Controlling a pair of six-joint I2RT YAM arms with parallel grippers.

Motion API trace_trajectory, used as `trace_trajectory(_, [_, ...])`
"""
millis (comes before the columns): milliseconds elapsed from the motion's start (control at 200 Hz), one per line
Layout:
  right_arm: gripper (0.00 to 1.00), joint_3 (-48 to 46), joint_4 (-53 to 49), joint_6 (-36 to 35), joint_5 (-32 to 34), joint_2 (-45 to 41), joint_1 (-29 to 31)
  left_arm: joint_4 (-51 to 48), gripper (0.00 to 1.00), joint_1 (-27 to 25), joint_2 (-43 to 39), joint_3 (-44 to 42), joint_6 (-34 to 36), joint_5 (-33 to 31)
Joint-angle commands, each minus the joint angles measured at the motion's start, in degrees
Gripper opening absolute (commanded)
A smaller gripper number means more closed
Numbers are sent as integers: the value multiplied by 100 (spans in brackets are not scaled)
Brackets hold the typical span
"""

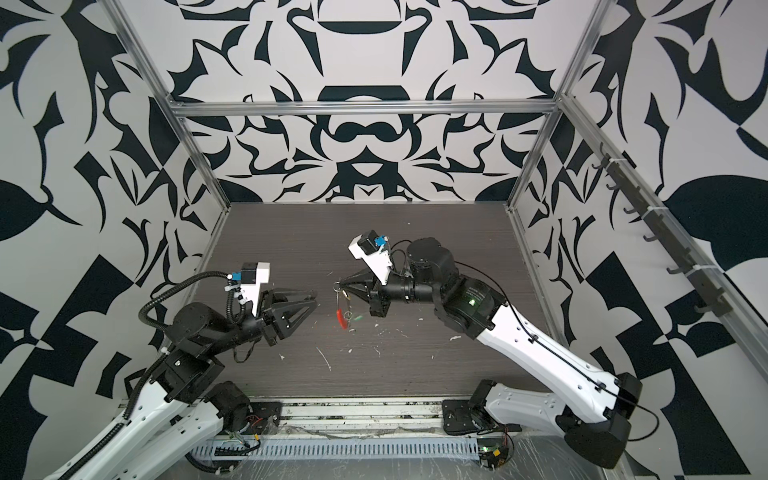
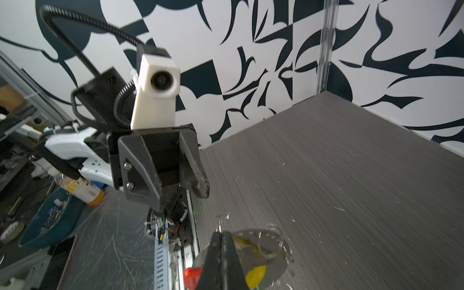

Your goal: Remove the keys from the keyring

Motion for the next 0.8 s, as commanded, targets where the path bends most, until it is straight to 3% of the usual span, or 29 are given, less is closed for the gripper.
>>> trace_trajectory(0, [0, 538, -928, -555, -473, 132, -3, -541, 43, 5, 202, 360, 171, 179])
trace_trajectory(370, [0, 1069, -2071, -1192, -795, 559, -1, -1012, 37, 1, 981, 849, 141, 924])
trace_trajectory(535, [0, 1208, -2189, -1254, -803, 680, 2, -1079, 28, -4, 1138, 933, 130, 1216])
trace_trajectory(795, [0, 1374, -2172, -1232, -713, 817, -4, -1079, 24, -72, 1252, 960, 125, 1406])
